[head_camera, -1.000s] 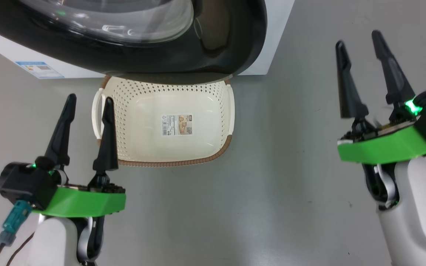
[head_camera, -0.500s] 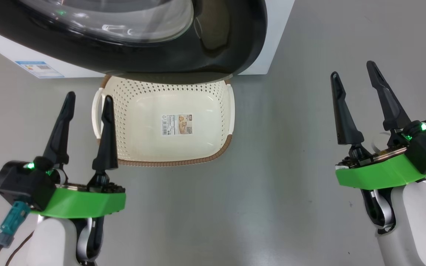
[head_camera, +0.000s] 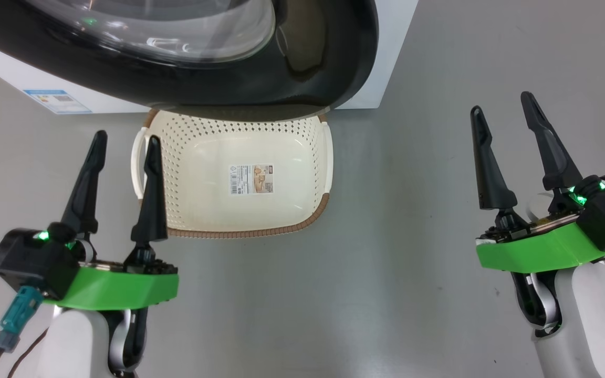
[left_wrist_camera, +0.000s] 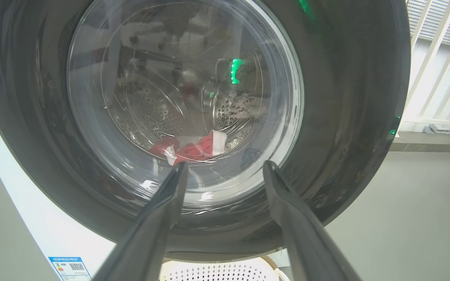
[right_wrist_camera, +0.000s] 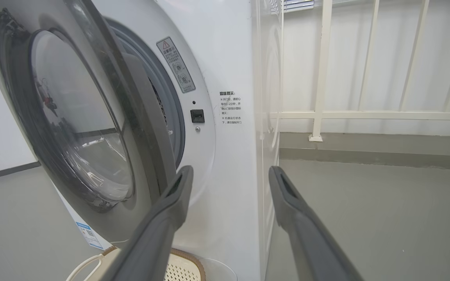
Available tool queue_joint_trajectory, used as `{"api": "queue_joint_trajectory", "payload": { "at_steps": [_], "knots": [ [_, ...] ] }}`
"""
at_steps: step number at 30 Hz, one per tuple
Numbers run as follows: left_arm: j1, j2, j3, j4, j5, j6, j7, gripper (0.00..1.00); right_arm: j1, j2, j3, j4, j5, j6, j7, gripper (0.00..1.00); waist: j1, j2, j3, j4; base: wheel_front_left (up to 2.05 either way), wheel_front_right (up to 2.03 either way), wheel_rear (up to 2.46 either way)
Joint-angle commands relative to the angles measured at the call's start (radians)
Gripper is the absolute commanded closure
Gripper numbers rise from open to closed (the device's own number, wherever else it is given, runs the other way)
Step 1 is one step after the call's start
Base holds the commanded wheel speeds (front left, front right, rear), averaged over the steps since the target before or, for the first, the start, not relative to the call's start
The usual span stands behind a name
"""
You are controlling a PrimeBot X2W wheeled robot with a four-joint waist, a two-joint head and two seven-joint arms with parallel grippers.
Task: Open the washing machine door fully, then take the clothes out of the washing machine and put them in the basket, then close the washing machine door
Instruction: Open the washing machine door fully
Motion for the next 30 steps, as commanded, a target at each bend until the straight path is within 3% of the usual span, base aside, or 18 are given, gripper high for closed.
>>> {"api": "queue_joint_trajectory", "payload": {
  "at_steps": [1, 7, 8, 9, 10, 11, 18, 30],
  "knots": [
    [0.023, 0.025, 0.032, -0.027, 0.002, -0.006, -0.005, 0.0, 0.024, 0.008, 0.027, -0.028, -0.003, 0.008, -0.006, 0.0, 0.0, 0.0, -0.001, 0.0, 0.0, 0.0, 0.0],
    [0.024, 0.025, 0.033, -0.028, -0.001, -0.006, -0.005, 0.0, 0.028, 0.008, 0.027, -0.029, -0.004, 0.008, -0.006, 0.0, 0.0, 0.0, -0.002, 0.002, 0.0, 0.0, 0.0],
    [0.024, 0.025, 0.033, -0.028, -0.001, -0.006, -0.005, 0.0, 0.027, 0.008, 0.03, -0.026, -0.003, 0.008, -0.006, 0.11, 0.0, 0.0, -0.002, 0.003, 0.0, 0.0, 0.0],
    [0.023, 0.025, 0.033, -0.027, -0.002, -0.006, -0.005, 0.0, 0.026, 0.008, 0.036, -0.021, -0.001, 0.008, -0.006, 0.59, 0.0, 0.0, -0.002, 0.003, 0.0, 0.0, 0.0],
    [0.023, 0.025, 0.033, -0.027, -0.002, -0.006, -0.005, 0.0, 0.023, 0.008, 0.041, -0.015, 0.005, 0.008, -0.006, 0.85, 0.0, 0.0, -0.003, 0.004, 0.0, 0.0, 0.0],
    [0.024, 0.025, 0.033, -0.027, -0.003, -0.006, -0.005, 0.0, 0.02, 0.008, 0.047, -0.008, 0.016, 0.008, -0.006, 1.0, 0.0, 0.0, -0.004, 0.004, 0.0, 0.0, 0.0],
    [0.028, 0.025, 0.039, -0.026, -0.005, -0.006, -0.005, 0.0, -0.042, 0.008, 0.092, 0.091, 0.142, 0.008, -0.006, 1.0, 0.0, 0.0, -0.01, 0.006, 0.0, 0.0, 0.0],
    [0.027, 0.025, 0.032, -0.024, -0.009, -0.006, -0.005, 0.0, -0.309, 0.008, 0.203, 0.319, 0.793, 0.008, -0.004, 1.0, 0.0, 0.0, -0.014, 0.018, 0.0, 0.0, 0.0]
  ]
}}
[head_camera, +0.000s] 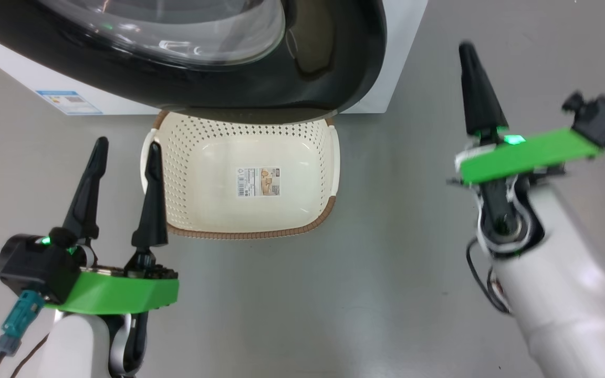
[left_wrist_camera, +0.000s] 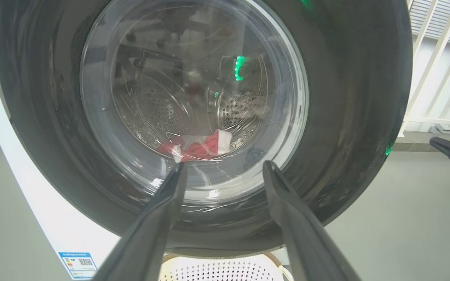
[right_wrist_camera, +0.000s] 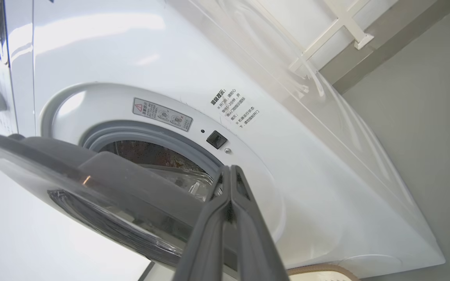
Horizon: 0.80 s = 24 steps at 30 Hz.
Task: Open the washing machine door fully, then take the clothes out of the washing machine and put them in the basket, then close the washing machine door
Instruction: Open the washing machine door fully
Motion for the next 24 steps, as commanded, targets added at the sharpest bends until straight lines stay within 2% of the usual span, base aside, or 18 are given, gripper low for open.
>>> {"api": "queue_joint_trajectory", "payload": {
  "at_steps": [1, 7, 14, 20, 24],
  "knots": [
    [0.012, 0.025, 0.03, -0.024, -0.008, -0.006, -0.005, 0.0, -0.028, 0.012, 0.026, -0.017, 0.06, 0.007, 0.011, 1.0, 0.0, -0.0001, 0.0, 0.002, 0.0, 0.0, 0.0],
    [0.013, 0.025, 0.031, -0.021, -0.013, -0.006, -0.005, 0.0, -0.178, 0.007, 0.011, 0.034, 0.396, 0.007, 0.208, 1.0, 0.0, -0.0001, 0.002, 0.014, 0.0, 0.0, 0.0],
    [0.007, 0.025, 0.019, -0.015, -0.019, -0.006, -0.005, 0.0, -0.313, 0.002, -0.042, 0.174, 0.654, 0.007, 0.515, 1.0, 0.0, -0.0001, 0.003, 0.034, 0.0, 0.0, 0.0],
    [0.008, 0.025, 0.008, -0.01, -0.024, -0.006, -0.005, 0.0, -0.405, -0.01, -0.079, 0.288, 0.779, 0.007, 0.753, 1.0, 0.0, -0.0001, 0.005, 0.049, 0.0, 0.0, 0.0],
    [0.005, 0.025, 0.0, -0.006, -0.027, -0.006, -0.005, 0.0, -0.438, -0.03, -0.08, 0.336, 0.788, 0.007, 0.854, 1.0, 0.0, -0.0001, 0.009, 0.061, 0.0, 0.0, 0.0]
  ]
}}
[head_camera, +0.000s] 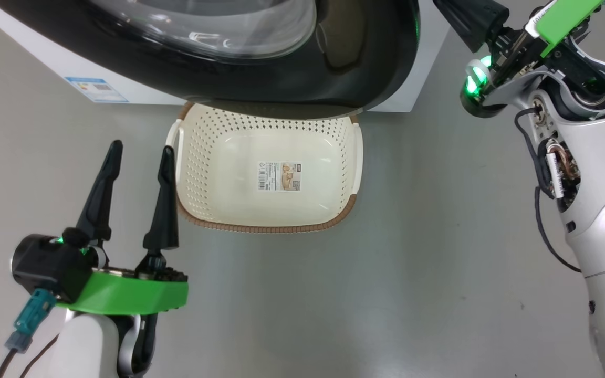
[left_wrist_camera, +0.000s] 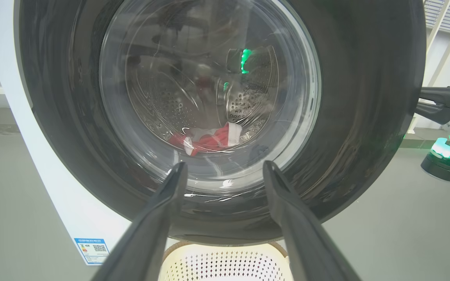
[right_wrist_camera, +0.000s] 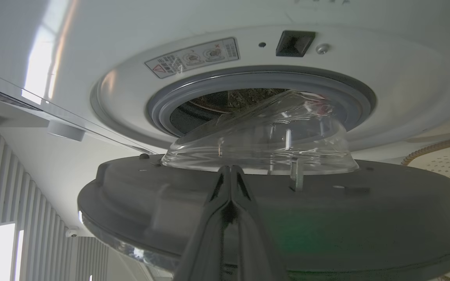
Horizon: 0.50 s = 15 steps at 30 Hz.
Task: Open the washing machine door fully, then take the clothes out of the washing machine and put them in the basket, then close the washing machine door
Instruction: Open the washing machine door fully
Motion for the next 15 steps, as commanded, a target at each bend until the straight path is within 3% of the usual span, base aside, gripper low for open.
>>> {"api": "queue_joint_trajectory", "payload": {
  "at_steps": [1, 15],
  "knots": [
    [0.004, 0.025, 0.027, -0.018, -0.011, -0.006, -0.005, 0.0, -0.022, 0.006, 0.004, -0.012, -0.002, 0.008, 0.02, 1.0, 0.0, 0.0, 0.001, 0.006, 0.0, 0.0, 0.0],
    [0.019, 0.025, 0.033, -0.009, -0.006, -0.006, -0.005, 0.0, 0.015, 0.025, 0.034, -0.04, -0.047, 0.008, 0.197, 1.0, 0.0, 0.0, -0.04, 0.018, 0.0, 0.0, 0.0]
  ]
}}
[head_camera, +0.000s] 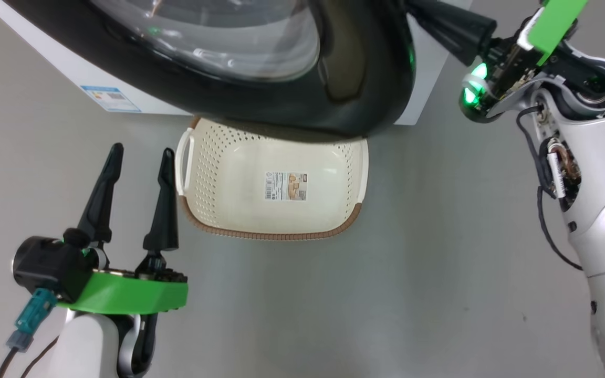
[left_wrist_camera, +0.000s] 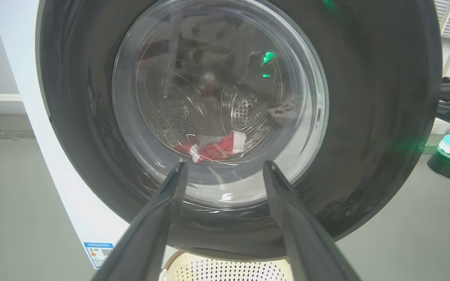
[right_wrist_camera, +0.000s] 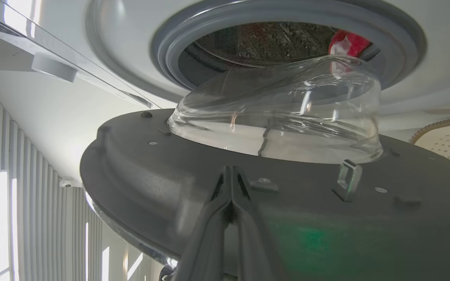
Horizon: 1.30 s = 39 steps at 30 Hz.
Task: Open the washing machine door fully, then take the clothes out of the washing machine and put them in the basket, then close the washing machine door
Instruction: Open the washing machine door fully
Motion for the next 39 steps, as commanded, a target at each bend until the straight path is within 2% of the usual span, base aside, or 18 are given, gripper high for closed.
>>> {"api": "queue_joint_trajectory", "payload": {
  "at_steps": [1, 12, 21, 39],
  "knots": [
    [0.02, 0.025, 0.034, -0.023, -0.003, -0.006, -0.005, 0.0, 0.025, 0.037, 0.022, -0.041, -0.016, 0.008, 0.02, 1.0, -0.0001, 0.0, -0.009, -0.001, 0.0, 0.0, 0.0],
    [0.04, 0.025, 0.053, -0.013, -0.004, -0.006, -0.005, 0.0, 0.097, 0.055, 0.094, -0.083, -0.065, 0.008, 0.099, 1.0, -0.0001, 0.0, -0.067, 0.01, 0.0, 0.0, 0.0],
    [0.08, 0.025, 0.072, -0.005, -0.008, -0.006, -0.005, 0.0, 0.171, 0.062, 0.156, -0.104, -0.058, 0.008, 0.136, 1.0, -0.0001, 0.0, -0.141, 0.043, 0.0, 0.0, 0.0],
    [0.174, 0.025, 0.074, 0.003, -0.009, 0.011, -0.005, 0.0, 0.298, 0.062, 0.368, -0.13, 0.096, 0.008, 0.145, 1.0, -0.0001, 0.0, -0.297, 0.174, 0.0, 0.0, 0.0]
  ]
}}
